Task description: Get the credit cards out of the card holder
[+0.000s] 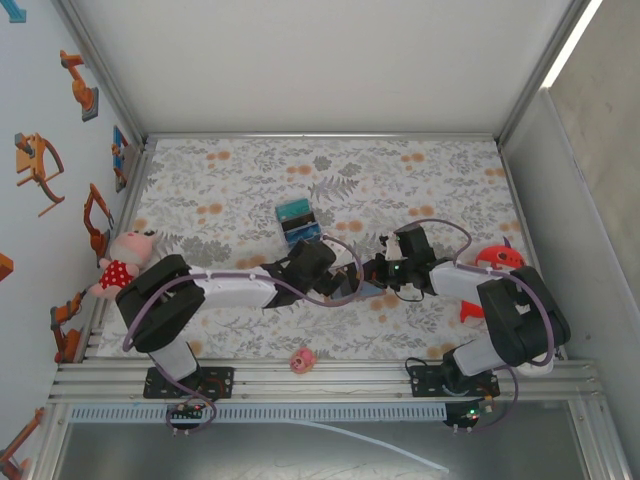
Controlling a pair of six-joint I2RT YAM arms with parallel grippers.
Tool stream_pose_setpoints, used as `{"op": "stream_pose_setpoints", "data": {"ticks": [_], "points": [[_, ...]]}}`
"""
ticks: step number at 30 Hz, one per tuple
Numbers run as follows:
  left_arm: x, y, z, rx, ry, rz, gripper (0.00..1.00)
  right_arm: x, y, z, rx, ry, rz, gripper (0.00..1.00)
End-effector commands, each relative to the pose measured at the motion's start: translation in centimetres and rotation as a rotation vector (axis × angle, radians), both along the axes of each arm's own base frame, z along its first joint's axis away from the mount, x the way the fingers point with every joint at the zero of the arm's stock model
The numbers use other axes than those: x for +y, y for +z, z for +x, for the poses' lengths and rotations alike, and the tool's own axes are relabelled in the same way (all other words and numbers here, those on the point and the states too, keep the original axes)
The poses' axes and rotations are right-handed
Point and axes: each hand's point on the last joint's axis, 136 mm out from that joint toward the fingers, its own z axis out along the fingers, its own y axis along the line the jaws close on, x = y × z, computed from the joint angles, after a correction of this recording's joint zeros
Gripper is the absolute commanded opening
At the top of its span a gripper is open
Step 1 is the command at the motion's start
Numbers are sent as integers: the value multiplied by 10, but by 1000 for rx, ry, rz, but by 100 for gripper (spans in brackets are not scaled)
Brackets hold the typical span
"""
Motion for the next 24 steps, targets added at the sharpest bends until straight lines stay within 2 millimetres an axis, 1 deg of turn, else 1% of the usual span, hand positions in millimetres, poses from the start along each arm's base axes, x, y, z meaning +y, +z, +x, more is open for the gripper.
{"op": "stream_pose_setpoints", "data": {"ticks": [1,5,10,13,19,24], "points": [[-12,-10,-3,25,-40,5,97,0,5,5,-19,-6,11,0],[-11,-23,-6,51,-44,31,97,1,6,4,-18,-4,27,2],[-5,-32,-9,67,-43,71,97,6,9,4,-23,1,63,9],[-4,-35,-11,67,-50,89,97,8,8,3,-22,8,73,13],[-5,-36,-12,64,-49,93,97,12,2,0,-11,20,68,17],[-6,-35,-13,62,-52,94,97,16,-4,-1,-2,30,61,18]]}}
